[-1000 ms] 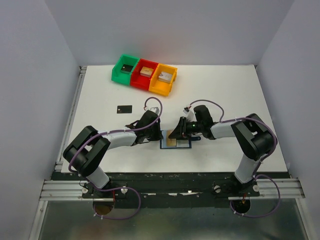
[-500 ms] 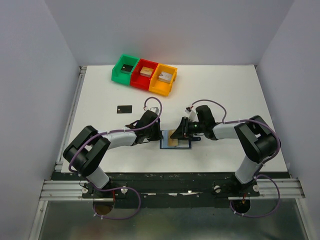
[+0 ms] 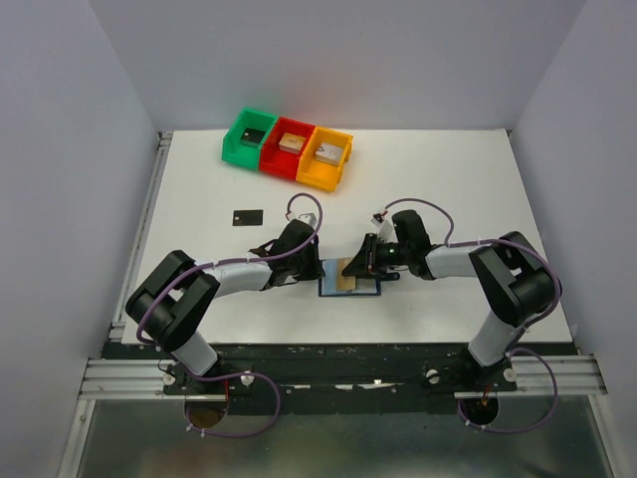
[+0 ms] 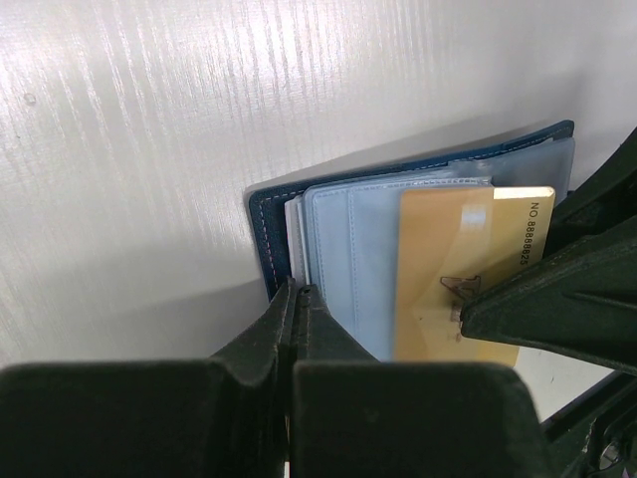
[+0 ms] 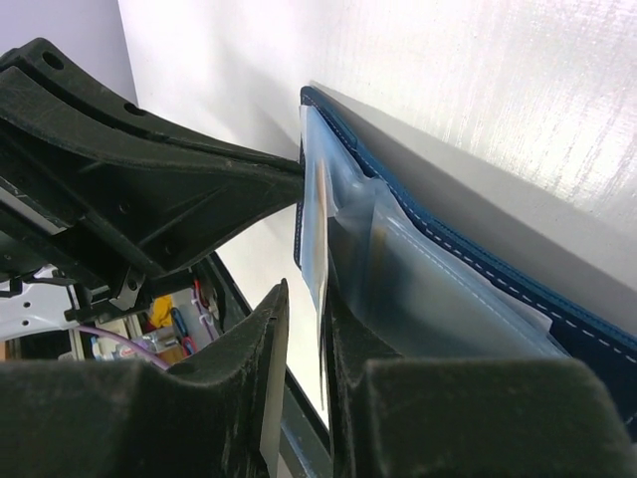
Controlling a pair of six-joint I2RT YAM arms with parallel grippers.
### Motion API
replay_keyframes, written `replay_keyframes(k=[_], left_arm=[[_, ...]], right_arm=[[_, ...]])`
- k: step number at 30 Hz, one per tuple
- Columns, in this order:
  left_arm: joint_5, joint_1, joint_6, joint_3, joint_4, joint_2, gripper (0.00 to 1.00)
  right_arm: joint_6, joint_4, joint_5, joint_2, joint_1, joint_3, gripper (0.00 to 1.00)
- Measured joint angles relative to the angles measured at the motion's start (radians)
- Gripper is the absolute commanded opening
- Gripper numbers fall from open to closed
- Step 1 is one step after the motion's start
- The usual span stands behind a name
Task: Take the credit cards out of the card holder
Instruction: Remove the credit card from the card holder.
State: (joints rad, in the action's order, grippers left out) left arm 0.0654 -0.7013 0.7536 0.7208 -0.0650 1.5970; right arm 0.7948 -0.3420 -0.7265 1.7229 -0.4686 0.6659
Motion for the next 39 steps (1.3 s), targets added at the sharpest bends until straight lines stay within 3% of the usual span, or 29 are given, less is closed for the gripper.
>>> replay_keyframes(k=[25,30,37,39], left_arm=[[-0.004,0.0,0.014,-0.026,-0.016,-0.017,0.0],[-0.004,0.0,0.014,-0.03,-0.014,-0.023,0.0],[-0.003,0.0,0.003,-0.039,0.007,-0.043,0.0],[-0.002,0.0,-0.008,-0.035,0.024,-0.048,0.06]], right_arm=[[-0.013,0.016,0.005,-0.059,0.043,-0.038,0.14],[-0.034,0.056,0.022,-0.076,0.056,-0.038,0.01],[-0.066,0.149,0.069,-0.14,0.069,-0.039,0.0],[-0.084,0.196,0.085,-0.19,0.072,-0.039,0.01]])
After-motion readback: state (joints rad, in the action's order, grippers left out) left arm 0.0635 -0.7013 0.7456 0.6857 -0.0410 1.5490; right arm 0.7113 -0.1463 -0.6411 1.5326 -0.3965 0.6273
